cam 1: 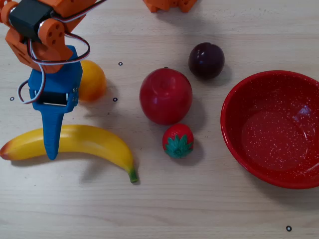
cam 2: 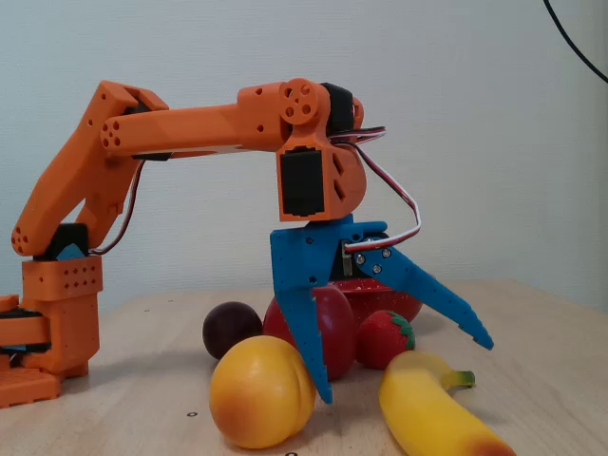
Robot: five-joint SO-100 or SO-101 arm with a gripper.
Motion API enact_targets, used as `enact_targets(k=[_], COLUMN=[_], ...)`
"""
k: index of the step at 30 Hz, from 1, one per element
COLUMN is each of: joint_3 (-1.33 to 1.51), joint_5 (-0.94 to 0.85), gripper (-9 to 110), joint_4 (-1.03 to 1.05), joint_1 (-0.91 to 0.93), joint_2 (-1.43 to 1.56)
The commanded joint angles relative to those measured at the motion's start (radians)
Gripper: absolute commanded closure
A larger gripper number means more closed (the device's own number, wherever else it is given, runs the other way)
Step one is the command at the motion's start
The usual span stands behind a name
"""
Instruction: Put the banana in the red bowl.
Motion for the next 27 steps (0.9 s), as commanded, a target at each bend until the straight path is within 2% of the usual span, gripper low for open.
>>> enact_targets(k=[1,27], joint_3=[-0.071,-0.071], joint_5=[0.034,0.064], gripper=[48,50], joint_4=[-0.028,-0.087], joint_1=[-0.018,0.026], joint_2=[0.043,-0.044])
